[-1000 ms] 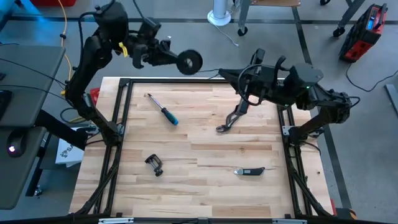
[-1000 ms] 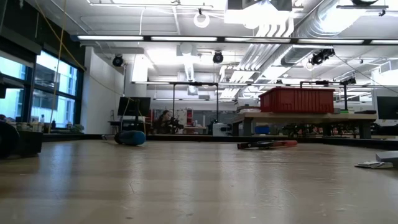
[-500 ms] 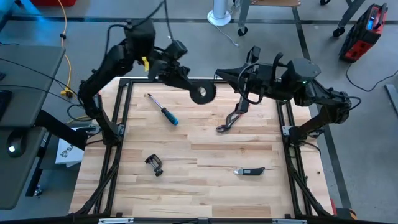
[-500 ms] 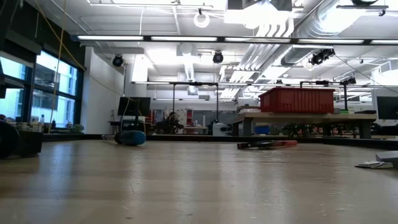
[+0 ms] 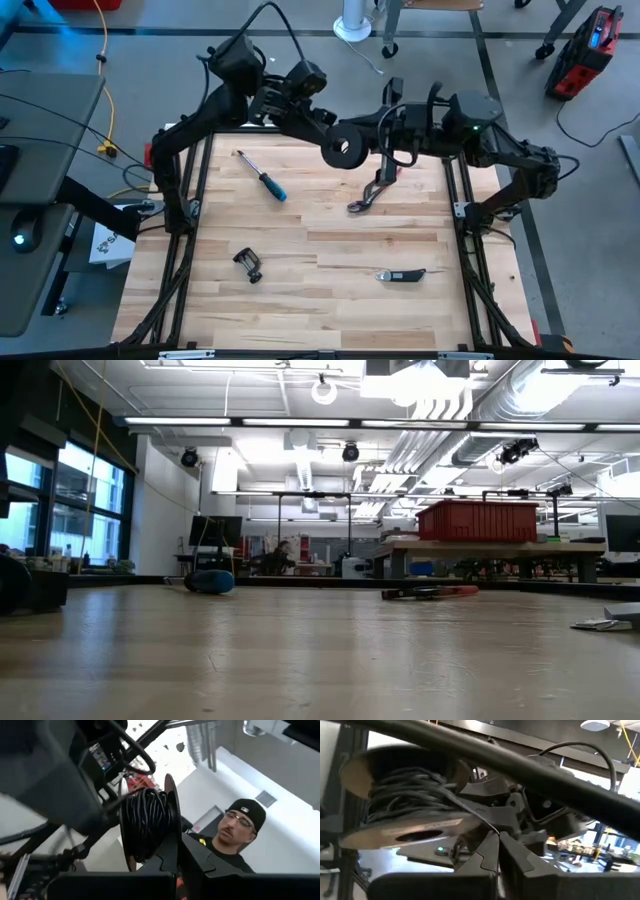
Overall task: Coil cords
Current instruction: Coil the black wire onto the black spool
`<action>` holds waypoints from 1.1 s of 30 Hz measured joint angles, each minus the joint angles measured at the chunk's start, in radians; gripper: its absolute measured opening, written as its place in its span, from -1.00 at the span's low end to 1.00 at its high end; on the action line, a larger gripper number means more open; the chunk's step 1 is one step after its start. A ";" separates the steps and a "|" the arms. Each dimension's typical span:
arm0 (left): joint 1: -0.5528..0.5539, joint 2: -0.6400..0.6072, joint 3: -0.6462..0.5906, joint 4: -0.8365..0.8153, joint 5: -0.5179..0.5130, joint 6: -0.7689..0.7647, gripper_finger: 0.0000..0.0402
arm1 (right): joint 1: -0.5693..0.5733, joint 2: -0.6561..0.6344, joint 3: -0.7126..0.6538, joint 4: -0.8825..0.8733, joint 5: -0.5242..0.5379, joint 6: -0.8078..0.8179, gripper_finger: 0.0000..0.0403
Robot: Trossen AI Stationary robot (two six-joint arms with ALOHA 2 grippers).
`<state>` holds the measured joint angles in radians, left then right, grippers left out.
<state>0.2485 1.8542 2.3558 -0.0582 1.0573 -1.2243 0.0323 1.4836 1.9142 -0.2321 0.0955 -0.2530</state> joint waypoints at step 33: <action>0.084 -0.029 0.001 0.236 -0.045 -0.017 -1.00 | -0.025 0.021 -0.002 0.002 0.023 0.166 -0.53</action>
<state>0.3328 1.8252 2.3566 0.1776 1.0126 -1.2412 0.0078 1.5043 1.9125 -0.2299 0.1181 -0.0871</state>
